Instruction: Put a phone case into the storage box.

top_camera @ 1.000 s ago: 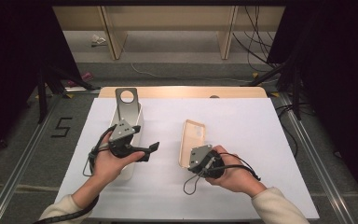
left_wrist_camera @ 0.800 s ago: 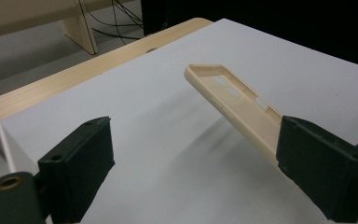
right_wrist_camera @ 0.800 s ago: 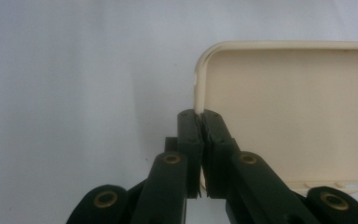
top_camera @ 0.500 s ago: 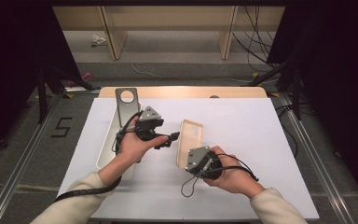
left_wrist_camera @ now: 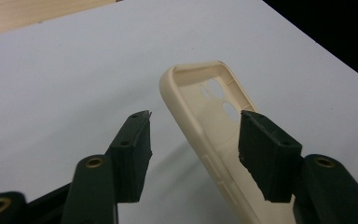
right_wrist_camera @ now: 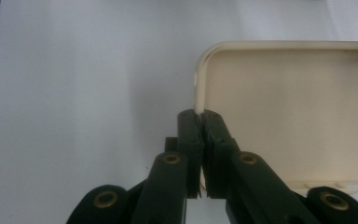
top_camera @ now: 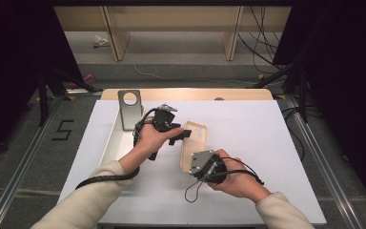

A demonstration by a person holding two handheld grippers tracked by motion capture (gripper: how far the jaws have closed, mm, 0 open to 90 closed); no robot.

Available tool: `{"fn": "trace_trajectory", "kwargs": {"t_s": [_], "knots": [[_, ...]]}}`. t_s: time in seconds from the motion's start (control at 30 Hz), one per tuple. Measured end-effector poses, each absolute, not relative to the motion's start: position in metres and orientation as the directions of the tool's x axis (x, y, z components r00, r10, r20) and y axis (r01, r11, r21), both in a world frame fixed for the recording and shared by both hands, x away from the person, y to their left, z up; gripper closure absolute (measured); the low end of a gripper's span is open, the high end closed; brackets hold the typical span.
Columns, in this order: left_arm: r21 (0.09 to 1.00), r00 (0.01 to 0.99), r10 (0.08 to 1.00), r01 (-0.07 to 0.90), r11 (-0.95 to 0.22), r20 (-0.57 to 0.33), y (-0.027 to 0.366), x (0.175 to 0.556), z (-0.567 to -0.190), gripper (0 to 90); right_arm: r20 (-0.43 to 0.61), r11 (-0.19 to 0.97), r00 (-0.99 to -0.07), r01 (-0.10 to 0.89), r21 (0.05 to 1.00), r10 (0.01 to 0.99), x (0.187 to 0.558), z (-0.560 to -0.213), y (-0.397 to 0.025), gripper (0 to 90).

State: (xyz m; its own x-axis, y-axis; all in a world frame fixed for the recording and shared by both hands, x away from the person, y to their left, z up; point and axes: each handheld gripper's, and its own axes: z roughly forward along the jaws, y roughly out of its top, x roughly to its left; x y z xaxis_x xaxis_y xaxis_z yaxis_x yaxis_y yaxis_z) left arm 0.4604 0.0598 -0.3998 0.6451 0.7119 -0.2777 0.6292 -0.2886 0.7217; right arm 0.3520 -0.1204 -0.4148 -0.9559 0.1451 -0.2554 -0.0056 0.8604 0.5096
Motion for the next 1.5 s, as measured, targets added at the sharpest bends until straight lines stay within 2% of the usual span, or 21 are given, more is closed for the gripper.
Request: {"fn": "trace_trajectory", "kwargs": {"t_s": [0.23, 0.4, 0.83, 1.27, 1.37, 1.5], "knots": [[0.679, 0.6, 0.718, 0.692, -0.245, -0.352, 0.058, 0.466, -0.403, 59.1, -0.265, 0.861, -0.955, -0.023, 0.508, 0.131, 0.349, -0.414, -0.118, 87.8], [0.68, 0.579, 0.716, 0.705, -0.199, -0.391, 0.06, 0.466, -0.402, 69.2, -0.267, 0.864, -0.956, -0.032, 0.503, 0.12, 0.349, -0.414, -0.117, 87.7], [0.715, 0.595, 0.672, 0.685, -0.137, -0.441, 0.06, 0.451, -0.386, 78.2, -0.281, 0.881, -0.952, -0.026, 0.473, 0.122, 0.351, -0.421, -0.115, 88.1], [0.801, 0.678, 0.626, 0.583, -0.136, -0.386, 0.057, 0.427, -0.373, 81.5, -0.297, 0.883, -0.944, -0.015, 0.47, 0.142, 0.353, -0.426, -0.114, 86.3], [0.83, 0.7, 0.618, 0.542, -0.133, -0.359, 0.059, 0.422, -0.371, 81.6, -0.293, 0.875, -0.942, 0.003, 0.485, 0.165, 0.354, -0.426, -0.114, 83.4], [0.862, 0.722, 0.618, 0.488, -0.135, -0.312, 0.064, 0.418, -0.37, 81.5, -0.308, 0.856, -0.93, 0.015, 0.517, 0.202, 0.355, -0.426, -0.117, 66.4]]}}
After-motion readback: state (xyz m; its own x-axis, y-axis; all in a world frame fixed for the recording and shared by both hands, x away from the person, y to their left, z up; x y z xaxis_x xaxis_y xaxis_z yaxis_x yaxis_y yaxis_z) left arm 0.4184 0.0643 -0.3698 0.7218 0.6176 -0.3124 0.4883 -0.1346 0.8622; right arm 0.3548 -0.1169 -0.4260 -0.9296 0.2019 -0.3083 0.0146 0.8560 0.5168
